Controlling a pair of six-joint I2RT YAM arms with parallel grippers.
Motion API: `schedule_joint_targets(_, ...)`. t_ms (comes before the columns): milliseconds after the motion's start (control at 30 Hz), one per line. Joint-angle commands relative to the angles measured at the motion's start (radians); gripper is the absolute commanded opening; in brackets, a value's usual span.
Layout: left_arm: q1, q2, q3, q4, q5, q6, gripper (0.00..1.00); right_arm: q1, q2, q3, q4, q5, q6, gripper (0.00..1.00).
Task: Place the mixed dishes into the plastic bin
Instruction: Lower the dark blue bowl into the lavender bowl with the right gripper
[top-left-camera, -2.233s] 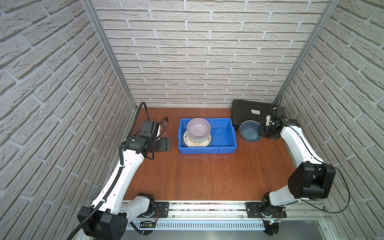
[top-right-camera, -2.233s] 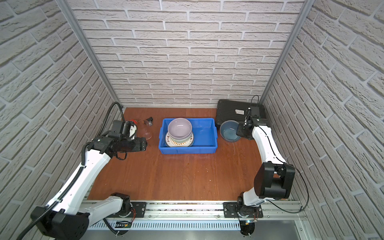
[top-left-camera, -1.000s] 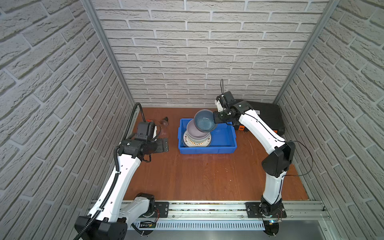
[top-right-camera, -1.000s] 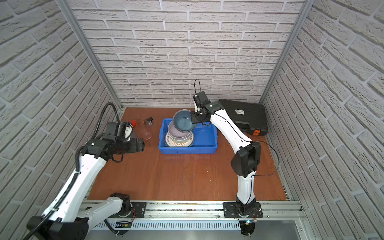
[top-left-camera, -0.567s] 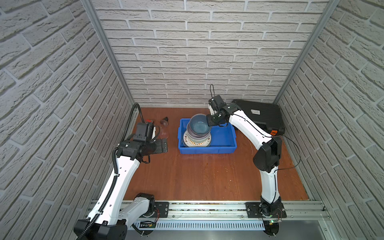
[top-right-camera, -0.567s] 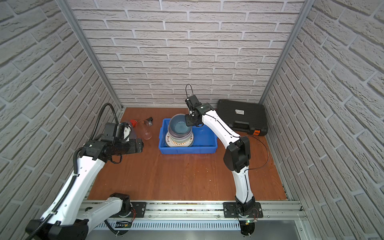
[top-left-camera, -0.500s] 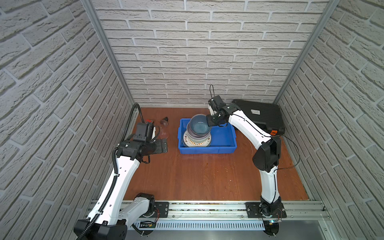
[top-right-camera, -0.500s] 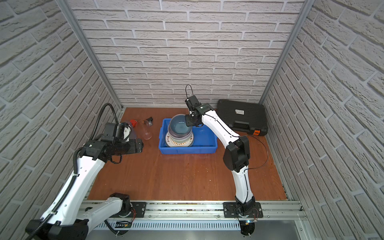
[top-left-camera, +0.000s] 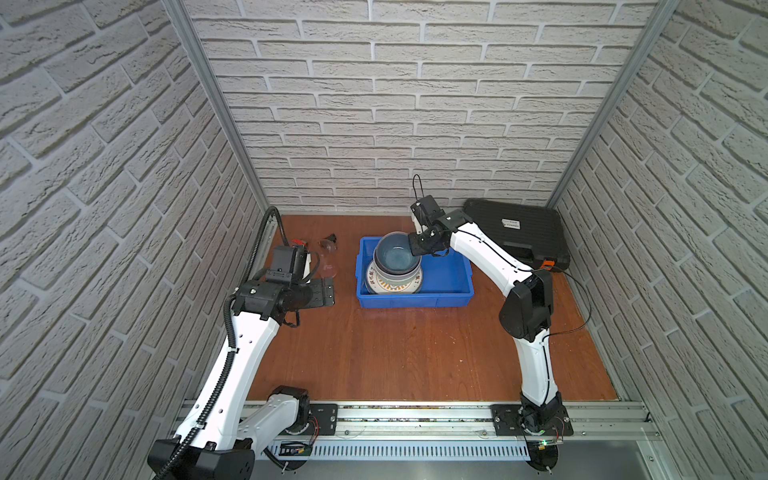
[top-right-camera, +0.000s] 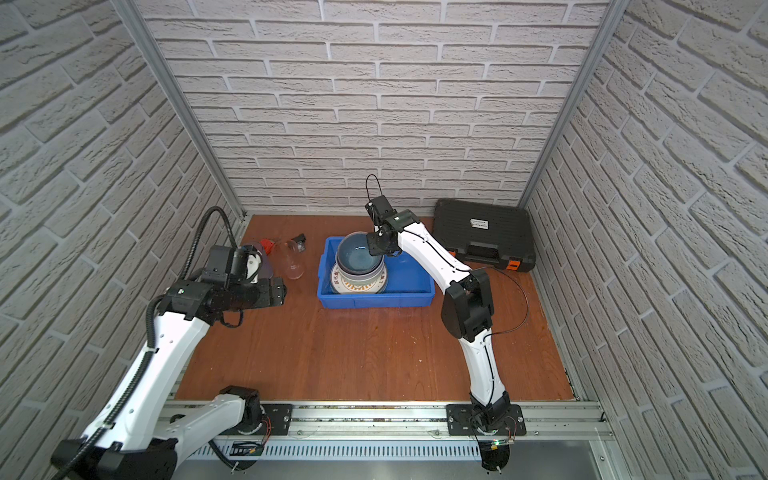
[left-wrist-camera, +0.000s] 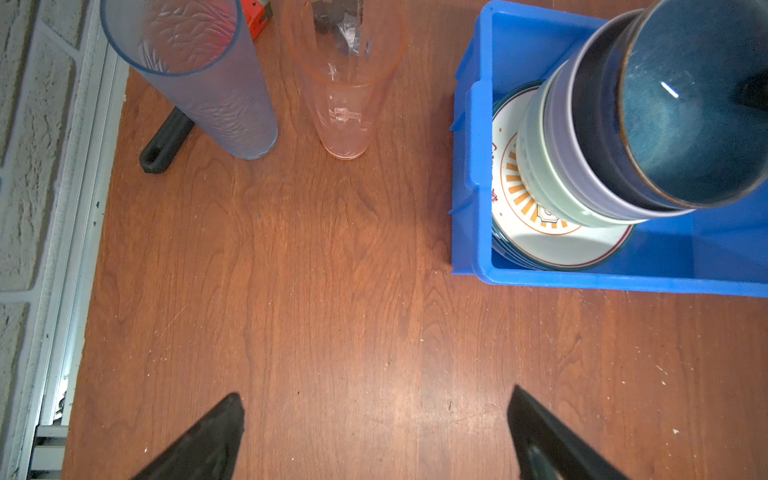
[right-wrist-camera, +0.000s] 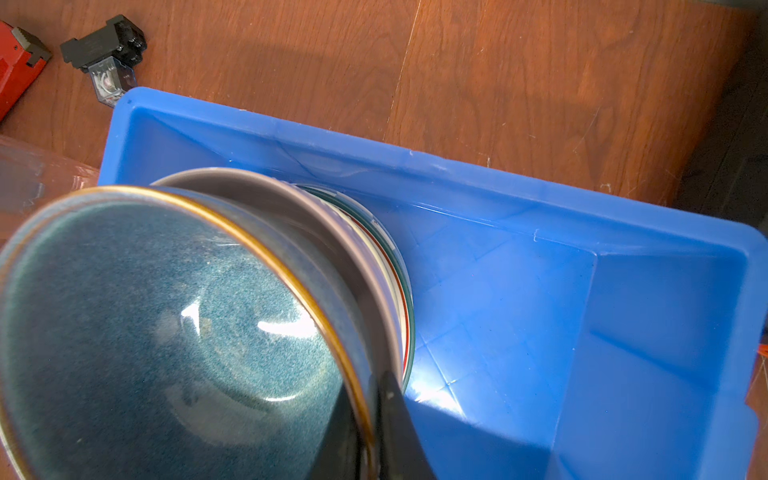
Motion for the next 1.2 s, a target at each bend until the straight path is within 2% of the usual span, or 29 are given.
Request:
schedule_joint_targets(0,0.011,-0.014,0.010,-0.006,-0.013,0.017,0.98,0.010,-0.006,0.042,0.109,-0.005,0.026,0.05)
schedule_joint_targets(467,0.020,-0.016,0.015,-0.014,-0.013,0.022,0.98,0.015,0.022,0.047,0.110,0.024,0.022,0.08)
schedule_joint_targets(800,0.023,-0.015,0.014,-0.010,-0.011,0.022,0.98,0.017,0.006,0.047,0.104,0.035,0.016,0.19)
schedule_joint_targets(1167,0.029,-0.012,0.002,-0.003,-0.024,0.023,0.98,0.019,-0.026,0.048,0.096,0.041,0.006,0.25)
